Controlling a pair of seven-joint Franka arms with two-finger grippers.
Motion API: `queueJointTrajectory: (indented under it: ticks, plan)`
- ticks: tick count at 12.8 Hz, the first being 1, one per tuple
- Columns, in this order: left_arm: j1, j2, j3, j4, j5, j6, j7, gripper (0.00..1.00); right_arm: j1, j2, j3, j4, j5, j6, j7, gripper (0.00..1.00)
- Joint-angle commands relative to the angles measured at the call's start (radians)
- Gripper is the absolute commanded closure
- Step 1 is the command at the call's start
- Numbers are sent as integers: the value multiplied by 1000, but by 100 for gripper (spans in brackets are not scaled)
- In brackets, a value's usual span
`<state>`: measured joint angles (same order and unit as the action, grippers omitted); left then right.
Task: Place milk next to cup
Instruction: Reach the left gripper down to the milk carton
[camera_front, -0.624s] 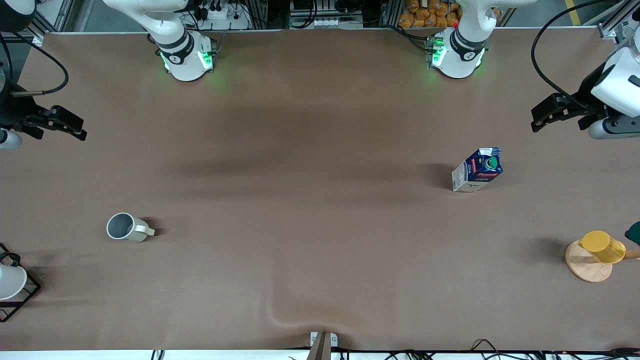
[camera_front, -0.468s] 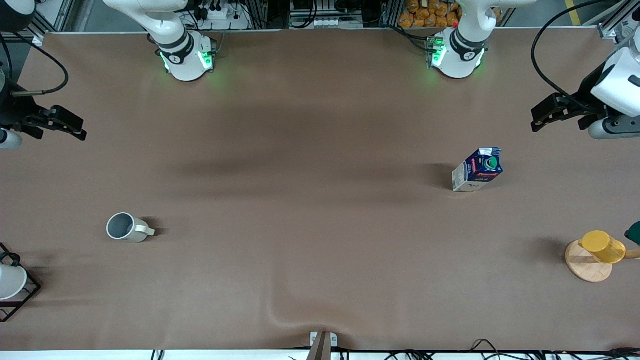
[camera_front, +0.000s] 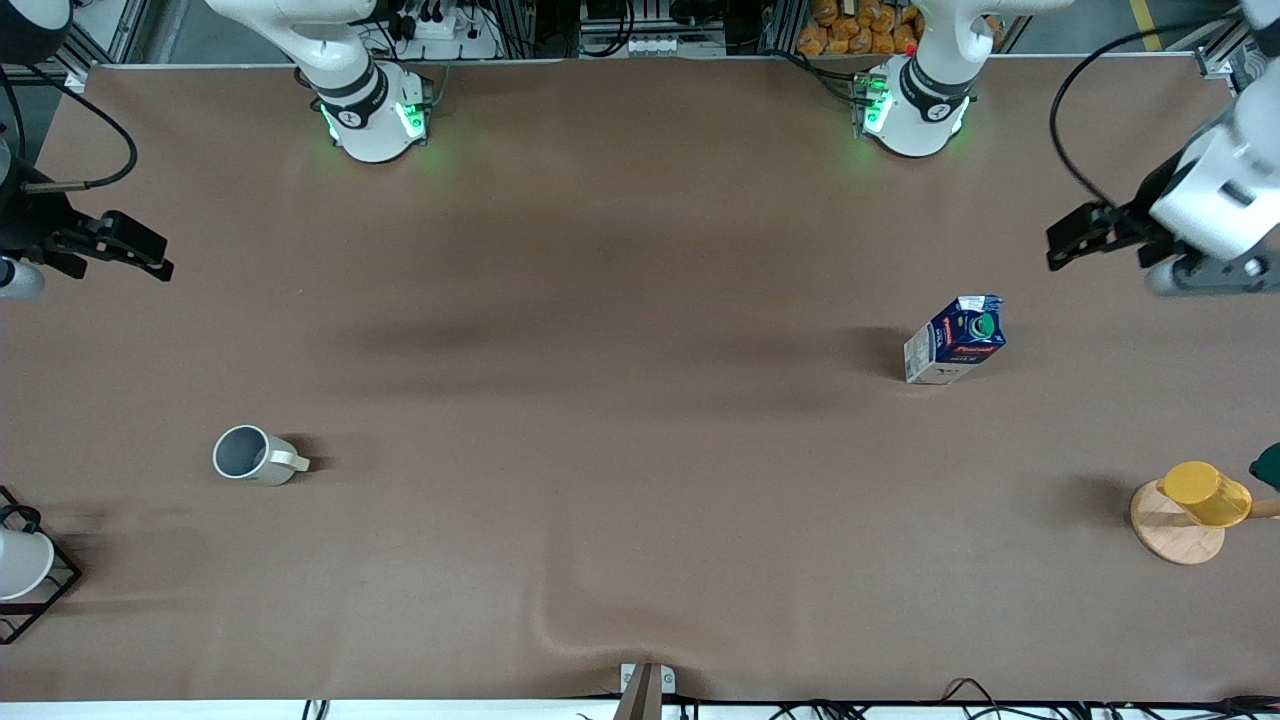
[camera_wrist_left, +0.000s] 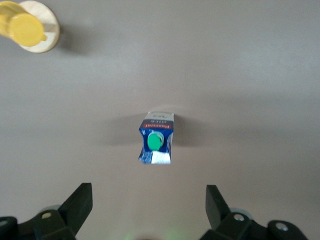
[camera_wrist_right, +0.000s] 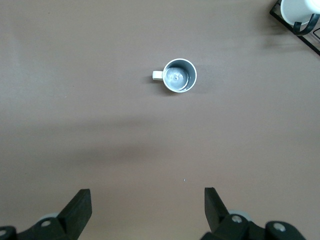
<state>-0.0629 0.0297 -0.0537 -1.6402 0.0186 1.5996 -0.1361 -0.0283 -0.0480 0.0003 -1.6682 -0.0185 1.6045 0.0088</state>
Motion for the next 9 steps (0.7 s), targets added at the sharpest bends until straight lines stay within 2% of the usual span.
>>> queueJointTrajectory:
  ticks: [1,4,9]
  plan:
    - [30,-7,-1,-169,18,140,35,0,-1,11,3,18,-8,-6,-9,0]
    - [37,-2,-5,-271,3,222,55,0,2,49,3,19,-8,35,-9,0]
    - [28,22,-8,-397,3,385,62,0,4,193,3,22,-9,182,-76,0]
